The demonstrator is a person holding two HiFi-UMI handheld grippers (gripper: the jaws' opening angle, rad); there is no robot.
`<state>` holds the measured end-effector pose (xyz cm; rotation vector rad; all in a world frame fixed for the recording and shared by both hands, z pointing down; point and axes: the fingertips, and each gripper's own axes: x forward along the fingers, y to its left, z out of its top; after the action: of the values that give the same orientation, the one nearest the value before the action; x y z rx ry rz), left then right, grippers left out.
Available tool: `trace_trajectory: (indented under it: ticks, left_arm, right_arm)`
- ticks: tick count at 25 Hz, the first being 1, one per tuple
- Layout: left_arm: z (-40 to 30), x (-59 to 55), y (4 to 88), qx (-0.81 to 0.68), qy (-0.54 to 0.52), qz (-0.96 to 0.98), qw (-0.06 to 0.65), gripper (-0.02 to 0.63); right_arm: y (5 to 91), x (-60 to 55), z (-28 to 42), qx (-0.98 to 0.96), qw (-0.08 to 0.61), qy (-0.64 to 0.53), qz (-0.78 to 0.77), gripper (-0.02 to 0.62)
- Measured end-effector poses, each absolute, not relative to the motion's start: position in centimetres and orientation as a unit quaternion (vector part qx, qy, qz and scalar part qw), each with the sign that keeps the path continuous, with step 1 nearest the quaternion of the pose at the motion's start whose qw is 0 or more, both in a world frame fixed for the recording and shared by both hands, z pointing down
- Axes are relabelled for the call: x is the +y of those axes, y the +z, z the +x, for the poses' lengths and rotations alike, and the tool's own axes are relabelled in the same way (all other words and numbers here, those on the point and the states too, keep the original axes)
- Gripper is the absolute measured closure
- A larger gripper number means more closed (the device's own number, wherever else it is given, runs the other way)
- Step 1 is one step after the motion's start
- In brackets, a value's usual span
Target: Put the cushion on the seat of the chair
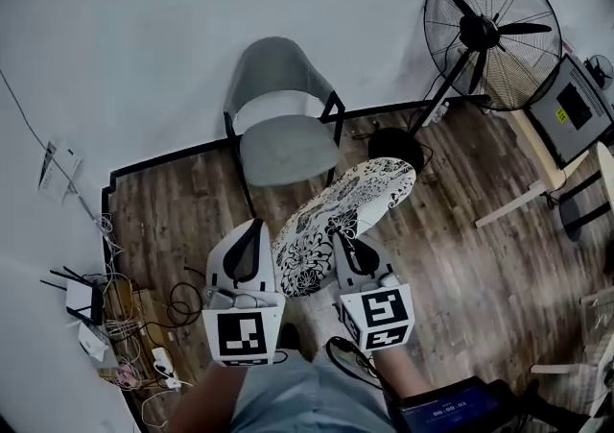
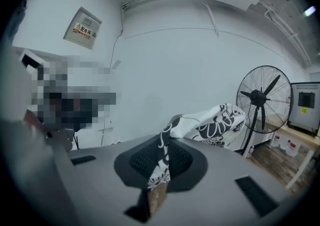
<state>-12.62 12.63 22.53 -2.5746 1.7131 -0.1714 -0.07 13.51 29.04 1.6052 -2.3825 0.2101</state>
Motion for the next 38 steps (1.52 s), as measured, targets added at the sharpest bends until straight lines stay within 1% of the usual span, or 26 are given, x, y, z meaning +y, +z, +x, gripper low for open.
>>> trace_trajectory:
  ticks: [4, 8, 13, 15, 20, 27, 32, 38]
  left_arm:
    - [-12.2, 11.2, 23.0, 0.538, -0.065, -0.839, 0.043, 0.597]
    - [-11.1, 9.8, 24.0, 0.534, -0.074, -0.842, 0.027, 0.597]
    - [-9.5, 7.3, 25.3, 0.535, -0.083, -0.841, 0.030, 0.597]
    - [-8.8, 5.8, 25.9, 0.539, -0.087, -0.837, 0.019, 0.597]
    - [-5.3, 0.6, 27.3, 0.542, -0.102, -0.834, -0.002, 0.597]
    - [-0.7, -8.2, 28.8, 0.570, -0.127, -0.811, -0.008, 0.597]
    - [2.1, -11.9, 27.9, 0.586, -0.121, -0.801, -0.007, 0.597]
    - [1.5, -14.9, 25.9, 0.614, -0.111, -0.781, 0.010, 0.597]
  right_arm:
    - [29.0, 11.9, 0.6, -0.814, 0.133, 0.076, 0.560, 0.577]
    - [29.5, 10.0, 1.9, -0.809, 0.136, 0.082, 0.565, 0.577]
    - [30.5, 6.9, 3.9, -0.807, 0.135, 0.087, 0.569, 0.577]
    - [31.1, 5.3, 4.7, -0.808, 0.133, 0.091, 0.566, 0.577]
    - [33.1, 0.8, 7.3, -0.814, 0.142, 0.115, 0.551, 0.577]
    - [34.8, -8.3, 11.1, -0.836, 0.145, 0.138, 0.510, 0.577]
    - [34.0, -13.9, 13.9, -0.852, 0.145, 0.128, 0.487, 0.577]
    - [31.8, -18.9, 15.4, -0.860, 0.151, 0.098, 0.477, 0.577]
